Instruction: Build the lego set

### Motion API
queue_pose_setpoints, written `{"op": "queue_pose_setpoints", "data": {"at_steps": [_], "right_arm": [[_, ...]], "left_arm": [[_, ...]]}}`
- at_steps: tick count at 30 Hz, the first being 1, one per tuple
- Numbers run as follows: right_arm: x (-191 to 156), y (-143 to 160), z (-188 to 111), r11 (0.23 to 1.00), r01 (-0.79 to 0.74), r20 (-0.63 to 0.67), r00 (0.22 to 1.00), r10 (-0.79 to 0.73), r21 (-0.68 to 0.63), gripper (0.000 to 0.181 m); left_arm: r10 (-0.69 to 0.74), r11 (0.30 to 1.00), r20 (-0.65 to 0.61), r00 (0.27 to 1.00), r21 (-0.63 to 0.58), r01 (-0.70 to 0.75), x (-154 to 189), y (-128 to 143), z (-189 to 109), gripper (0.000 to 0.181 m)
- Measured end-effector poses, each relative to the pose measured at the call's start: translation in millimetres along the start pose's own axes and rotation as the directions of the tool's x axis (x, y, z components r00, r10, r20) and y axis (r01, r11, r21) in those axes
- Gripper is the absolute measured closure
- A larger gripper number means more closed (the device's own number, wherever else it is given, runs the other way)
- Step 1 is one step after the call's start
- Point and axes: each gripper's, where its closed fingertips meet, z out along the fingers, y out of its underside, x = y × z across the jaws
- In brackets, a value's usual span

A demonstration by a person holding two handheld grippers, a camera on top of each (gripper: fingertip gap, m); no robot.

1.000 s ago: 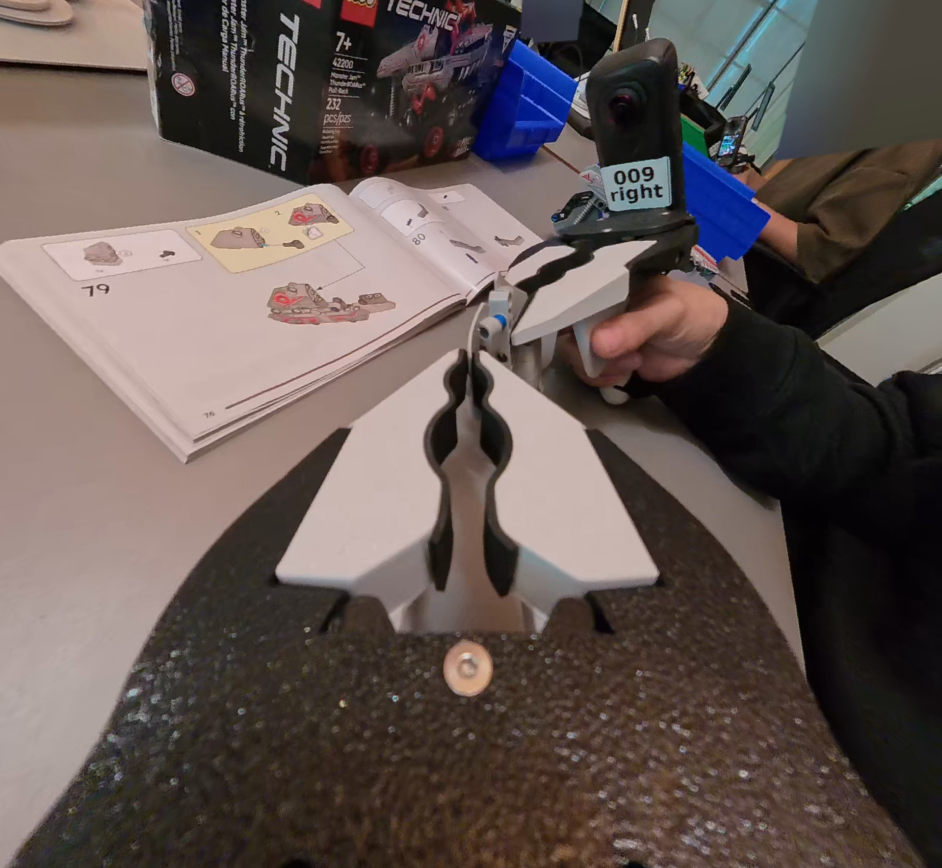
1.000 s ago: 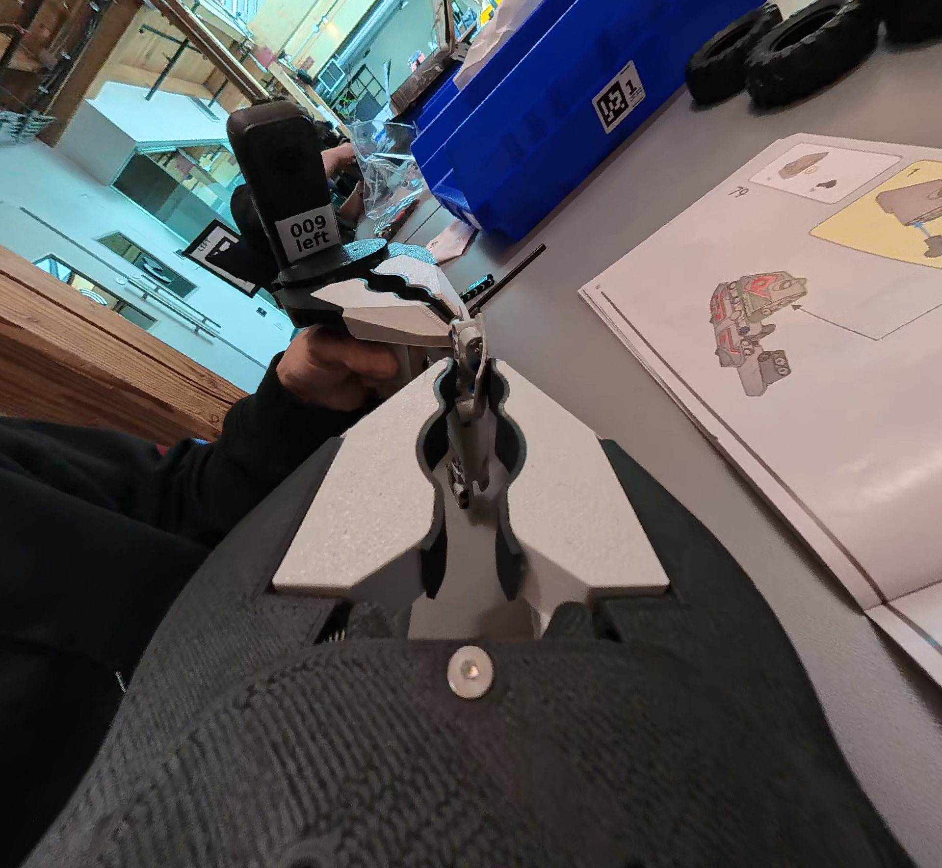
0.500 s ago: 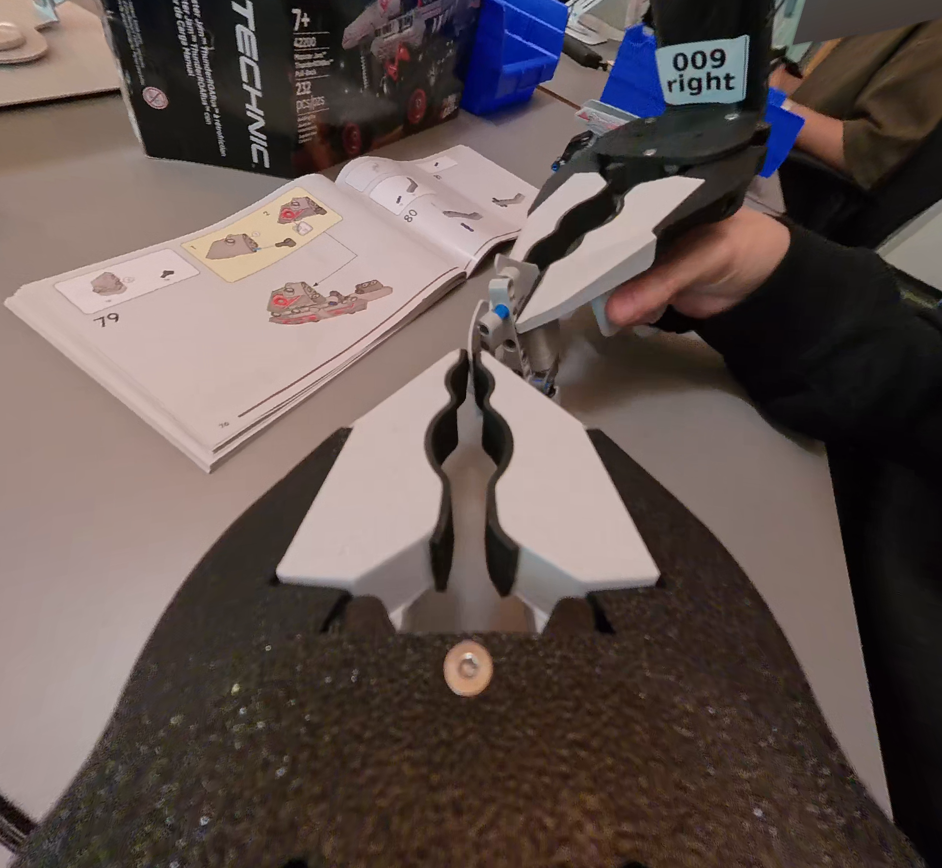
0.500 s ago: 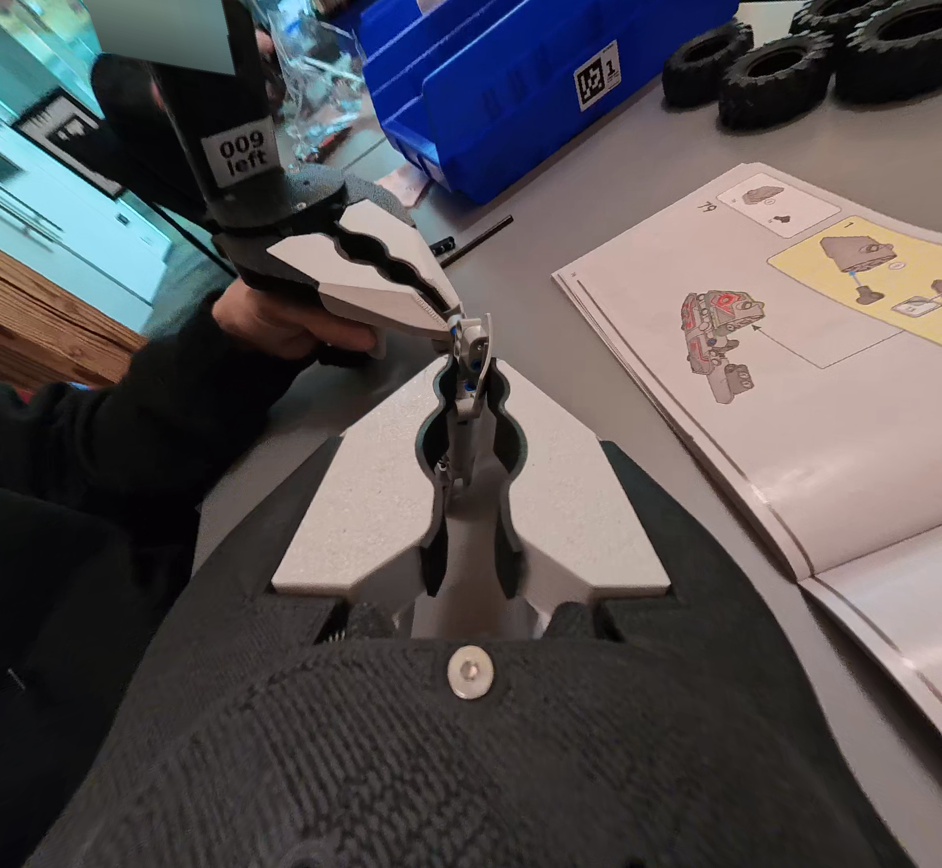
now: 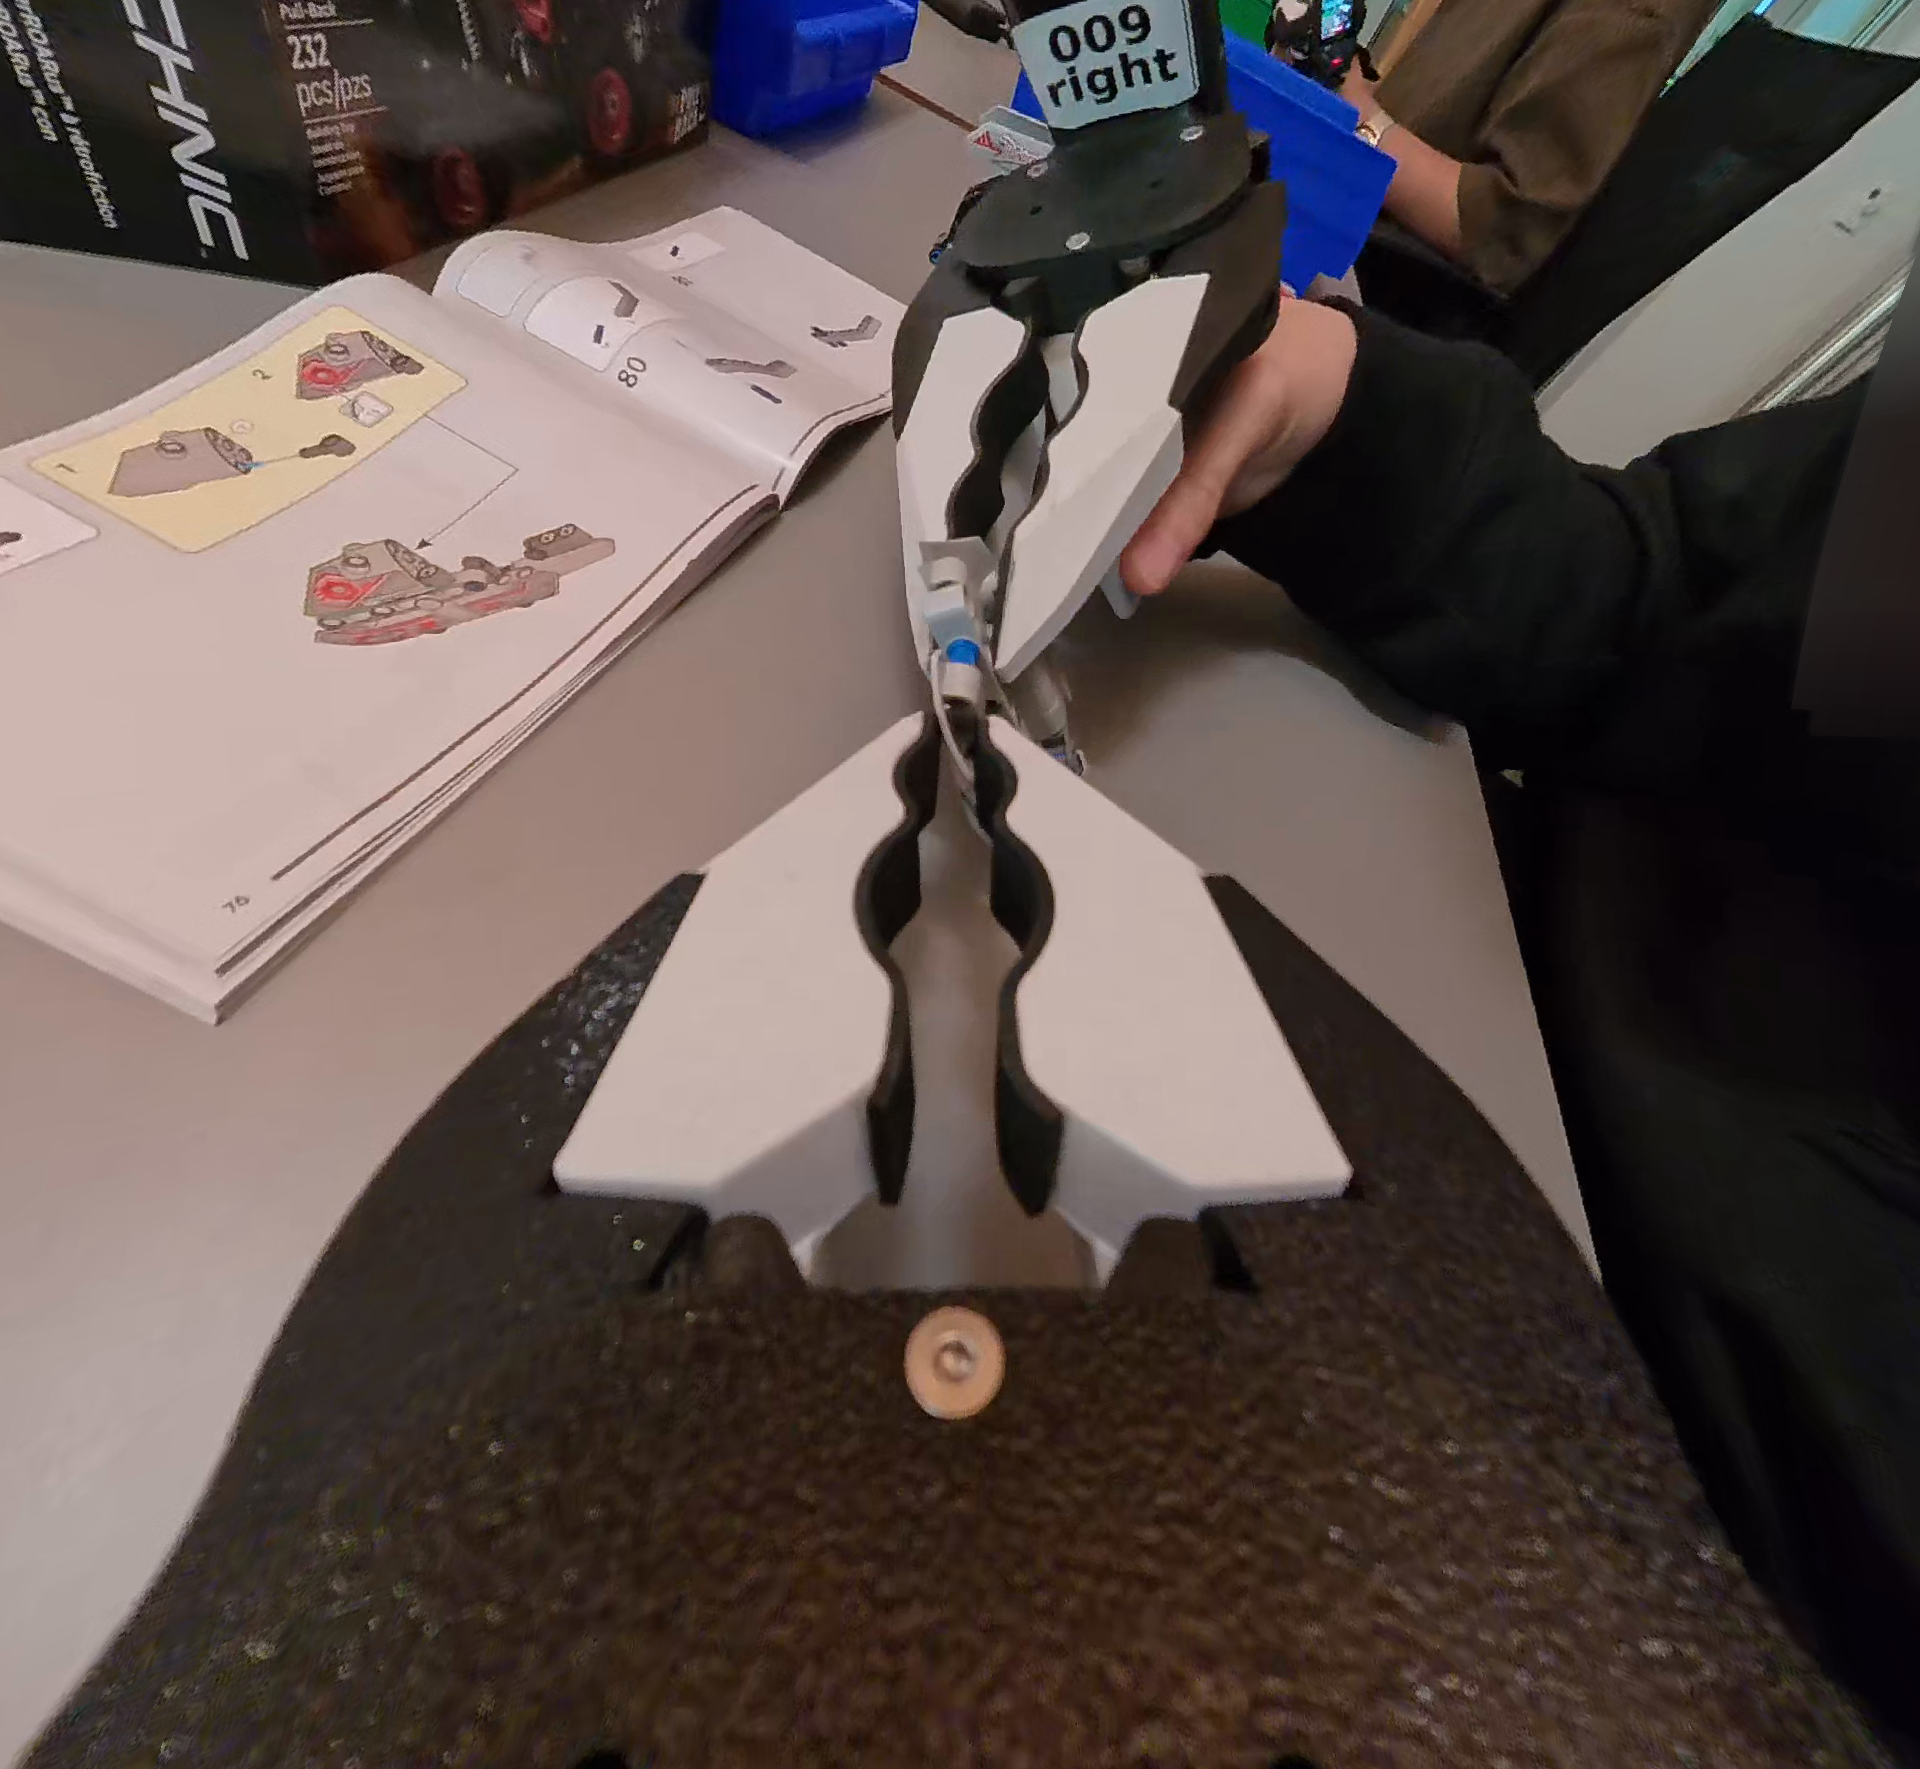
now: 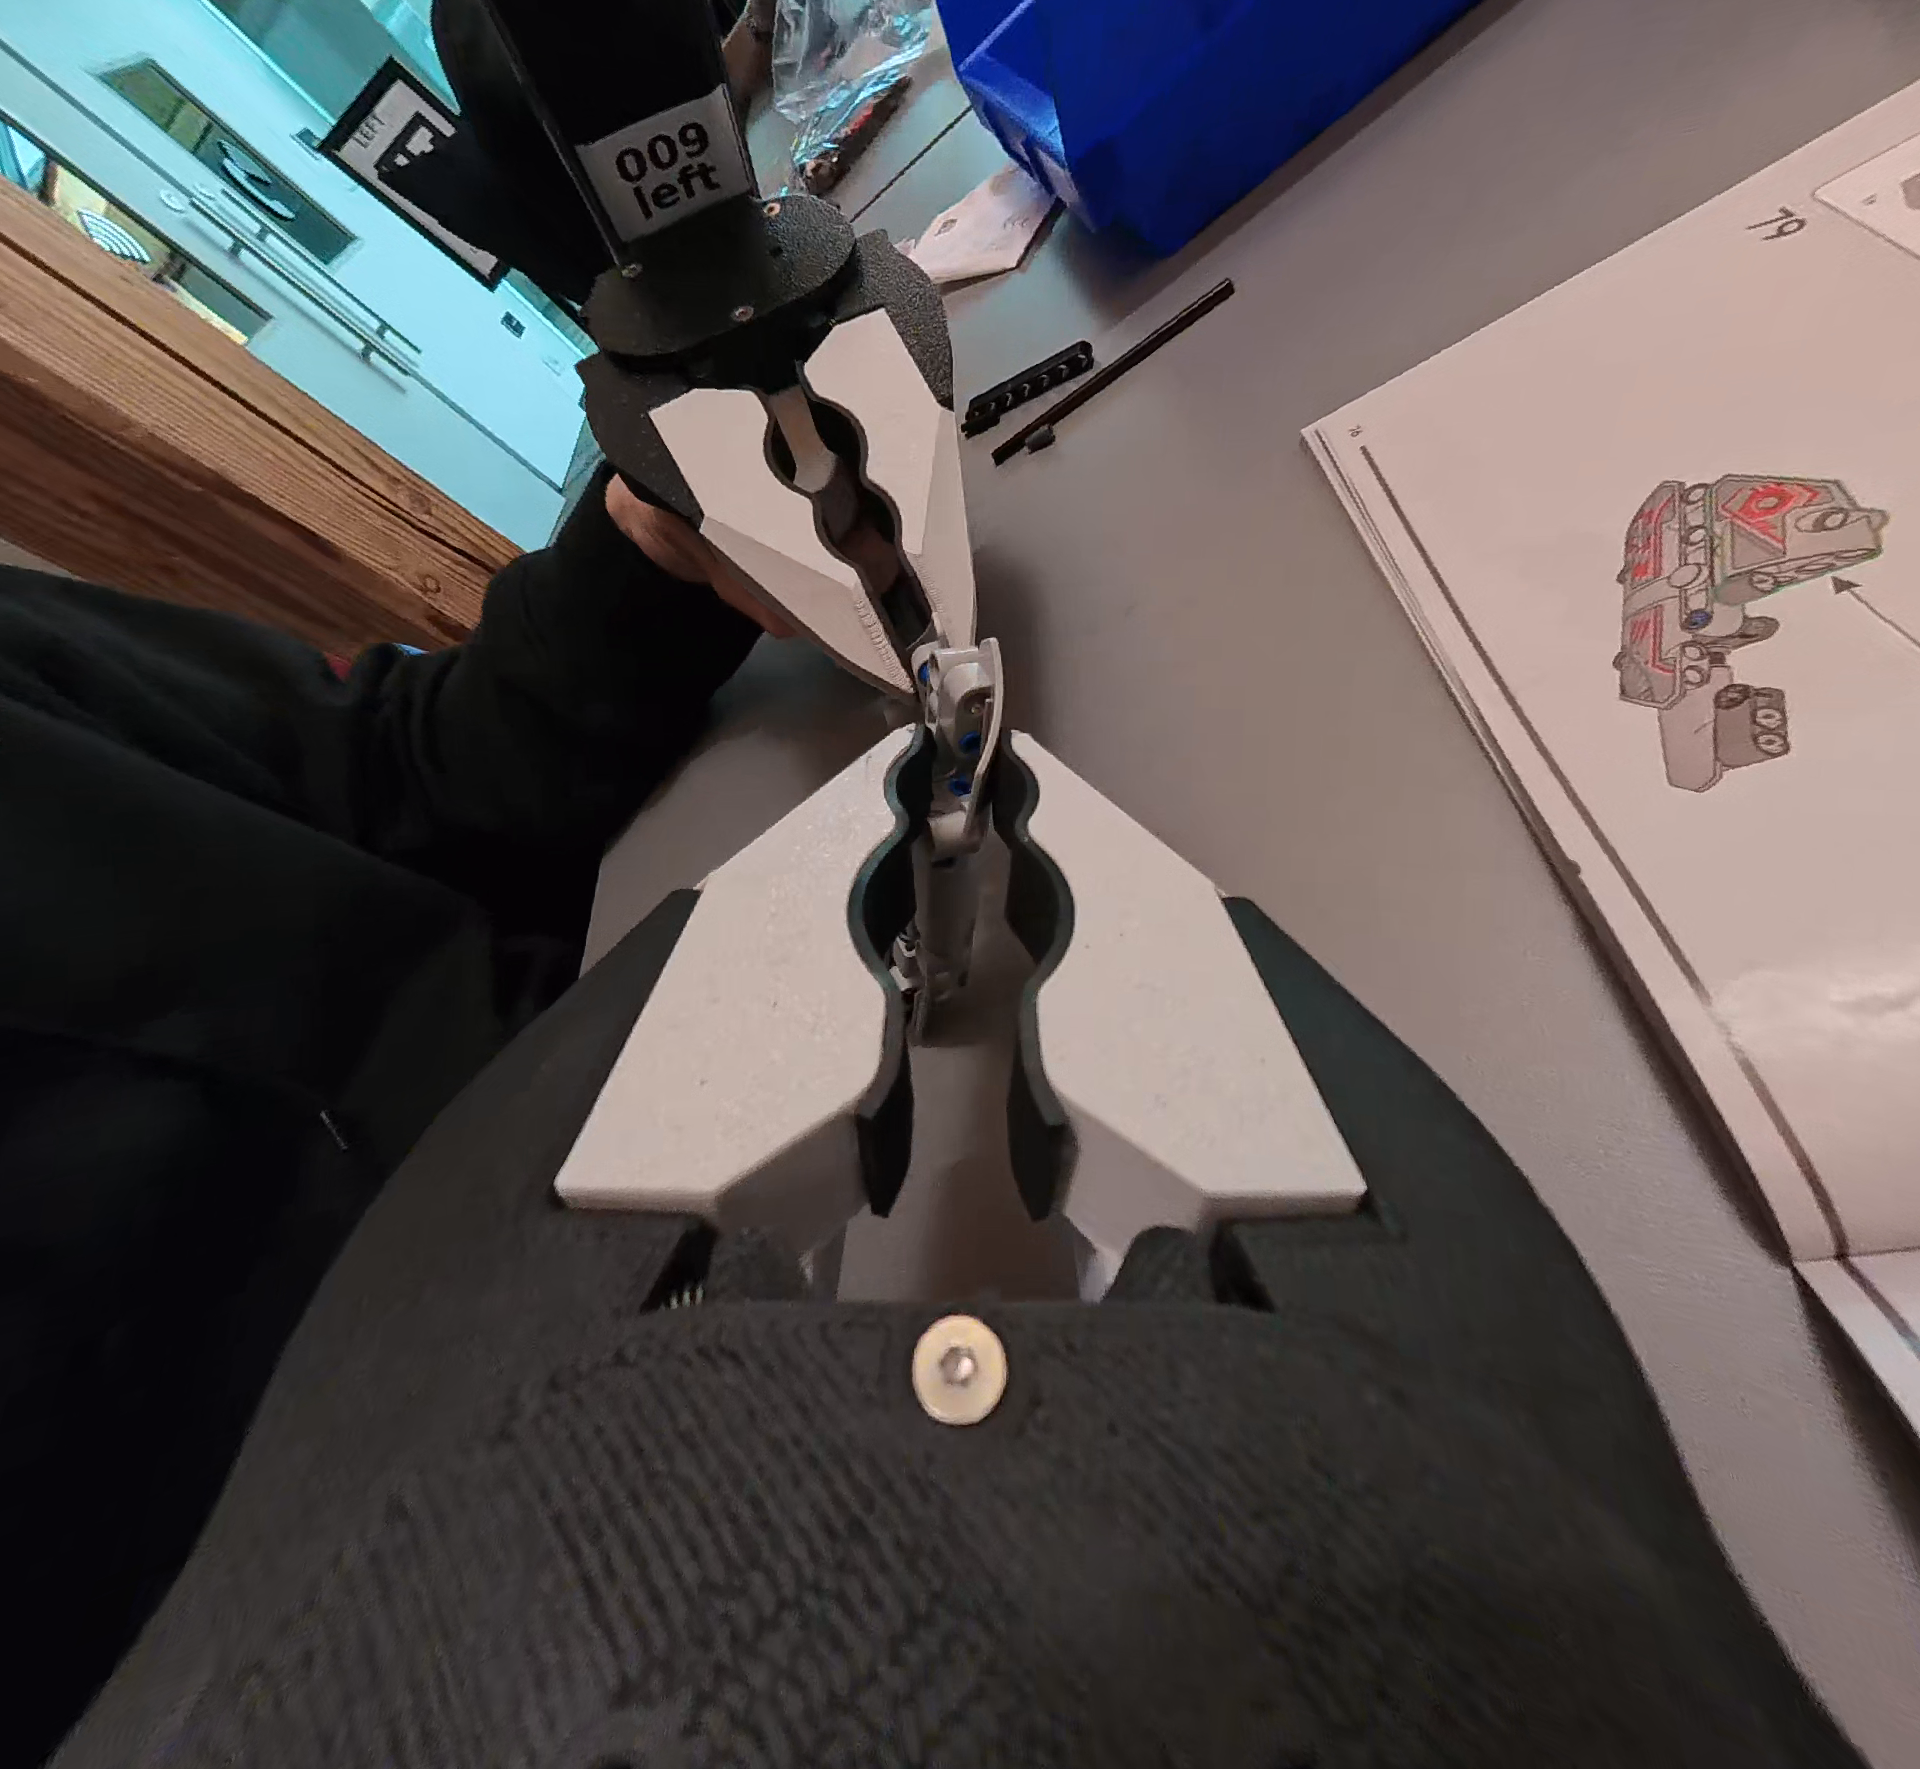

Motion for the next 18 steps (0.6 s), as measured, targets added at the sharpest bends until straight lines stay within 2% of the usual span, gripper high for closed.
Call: {"op": "queue_pose_setpoints", "data": {"at_steps": [5, 14, 18], "right_arm": [[-5, 2, -2, 0.999, 0.045, 0.006, 0.999, -0.045, -0.029, 0.171], [-18, 18, -6, 0.959, 0.171, -0.039, 0.982, -0.185, -0.227, 0.171], [-15, 23, -7, 0.929, 0.207, -0.088, 0.966, -0.244, -0.307, 0.171]], "left_arm": [[-0.012, 1.000, -0.055, 0.998, -0.007, 0.011, 7, 1, 0, 0.179], [-0.060, 0.991, -0.115, 0.991, -0.127, 0.045, 20, 16, 8, 0.181], [-0.116, 0.972, -0.065, 0.991, -0.213, 0.100, 20, 22, 10, 0.181]]}}
